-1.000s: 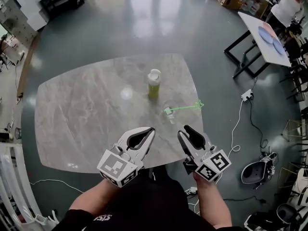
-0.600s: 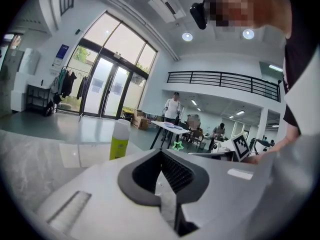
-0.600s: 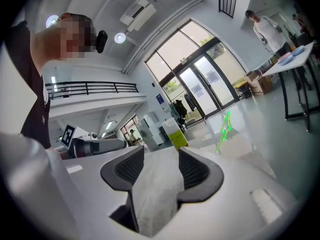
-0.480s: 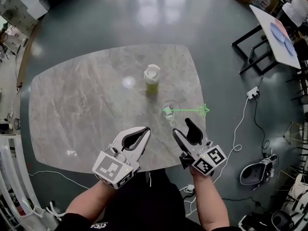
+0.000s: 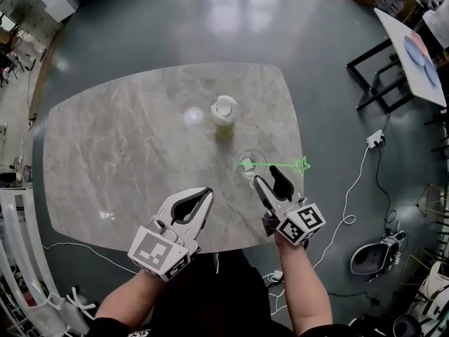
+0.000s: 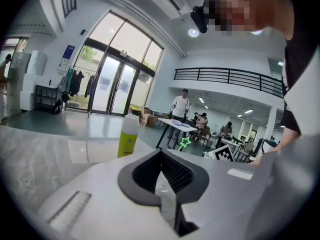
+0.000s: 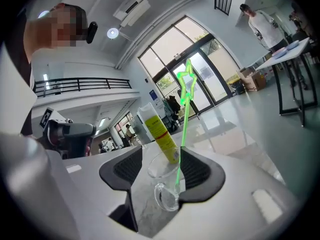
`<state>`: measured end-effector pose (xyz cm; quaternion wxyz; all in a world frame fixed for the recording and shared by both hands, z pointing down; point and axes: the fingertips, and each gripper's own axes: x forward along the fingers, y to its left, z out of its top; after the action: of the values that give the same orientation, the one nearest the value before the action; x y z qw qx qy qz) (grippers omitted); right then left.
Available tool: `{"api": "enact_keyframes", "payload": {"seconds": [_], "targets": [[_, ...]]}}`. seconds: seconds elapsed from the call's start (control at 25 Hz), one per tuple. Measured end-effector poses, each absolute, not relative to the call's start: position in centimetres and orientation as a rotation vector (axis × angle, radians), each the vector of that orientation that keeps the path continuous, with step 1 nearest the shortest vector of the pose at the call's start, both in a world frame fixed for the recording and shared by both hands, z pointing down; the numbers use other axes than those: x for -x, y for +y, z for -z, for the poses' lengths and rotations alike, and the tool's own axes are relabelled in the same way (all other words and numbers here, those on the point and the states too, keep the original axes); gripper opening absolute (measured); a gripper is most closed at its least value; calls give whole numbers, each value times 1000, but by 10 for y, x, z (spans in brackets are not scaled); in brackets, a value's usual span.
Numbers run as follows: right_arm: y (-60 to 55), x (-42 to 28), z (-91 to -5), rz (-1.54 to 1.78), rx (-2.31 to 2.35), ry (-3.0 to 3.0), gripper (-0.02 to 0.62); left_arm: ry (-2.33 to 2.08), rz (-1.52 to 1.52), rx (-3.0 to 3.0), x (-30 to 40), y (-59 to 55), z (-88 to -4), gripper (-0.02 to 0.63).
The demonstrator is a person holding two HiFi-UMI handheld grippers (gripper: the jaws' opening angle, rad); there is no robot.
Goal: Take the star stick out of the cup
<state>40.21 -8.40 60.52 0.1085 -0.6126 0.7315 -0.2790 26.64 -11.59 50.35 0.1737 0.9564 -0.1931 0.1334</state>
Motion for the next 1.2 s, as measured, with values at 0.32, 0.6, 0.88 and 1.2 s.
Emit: {"api": "enact_keyframes", "payload": {"seconds": [0.32,0.6,0.88,1.2], "targets": [[-97,-414,-626,861,1830,2118,229,-594,-419,-2684,-258,-116,-513,2],[-104,-428,-622,833,1886,2116,87,-640,-406,-2679,-258,-120,-505,2],[-102,-434,-590,803,1913,2144,29,-702,-342,-2710,-249,-125,-466,2],[-100,-439,-503,647,1841,2219,29,-773,-271,-2721,-235,-115,-438,2]]}}
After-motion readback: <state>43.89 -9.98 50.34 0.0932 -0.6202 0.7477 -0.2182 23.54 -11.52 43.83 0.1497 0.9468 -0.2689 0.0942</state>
